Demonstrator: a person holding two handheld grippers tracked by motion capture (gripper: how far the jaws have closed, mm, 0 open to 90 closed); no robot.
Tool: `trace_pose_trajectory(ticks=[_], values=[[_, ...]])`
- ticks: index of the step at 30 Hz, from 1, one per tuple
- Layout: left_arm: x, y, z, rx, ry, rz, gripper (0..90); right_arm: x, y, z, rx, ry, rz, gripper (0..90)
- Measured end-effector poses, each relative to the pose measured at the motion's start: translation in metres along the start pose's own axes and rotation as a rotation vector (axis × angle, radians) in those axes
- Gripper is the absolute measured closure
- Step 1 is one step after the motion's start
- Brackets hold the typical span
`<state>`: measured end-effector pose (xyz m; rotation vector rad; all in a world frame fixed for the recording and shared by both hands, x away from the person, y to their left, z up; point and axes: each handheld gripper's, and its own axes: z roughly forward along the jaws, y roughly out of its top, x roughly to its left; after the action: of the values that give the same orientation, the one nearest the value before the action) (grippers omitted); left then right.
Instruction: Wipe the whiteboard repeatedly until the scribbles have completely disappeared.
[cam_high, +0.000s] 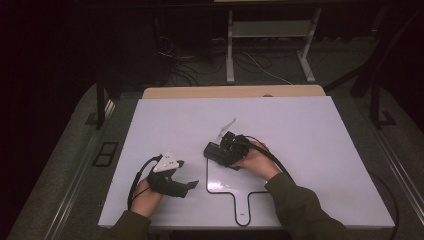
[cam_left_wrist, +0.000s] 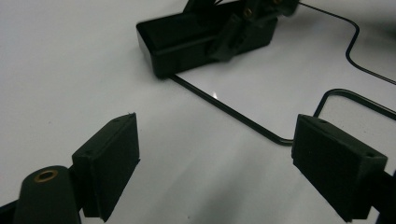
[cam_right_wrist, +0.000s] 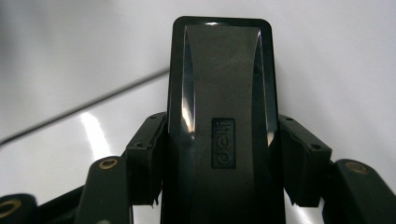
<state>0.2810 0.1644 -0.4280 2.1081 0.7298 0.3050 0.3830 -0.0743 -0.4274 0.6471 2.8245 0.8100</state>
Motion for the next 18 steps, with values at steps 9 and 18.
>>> trace_pose_trajectory(ticks=[9,18], values=[[0.001,0.0,-0.001,0.004,-0.001,0.008,14.1,-0.031,-0.002,-0.001,0.007,-0.06,0.082,38.8],[0.0,0.001,0.0,0.001,-0.001,0.005,14.1,-0.013,0.001,0.0,0.017,-0.042,0.035,38.8]])
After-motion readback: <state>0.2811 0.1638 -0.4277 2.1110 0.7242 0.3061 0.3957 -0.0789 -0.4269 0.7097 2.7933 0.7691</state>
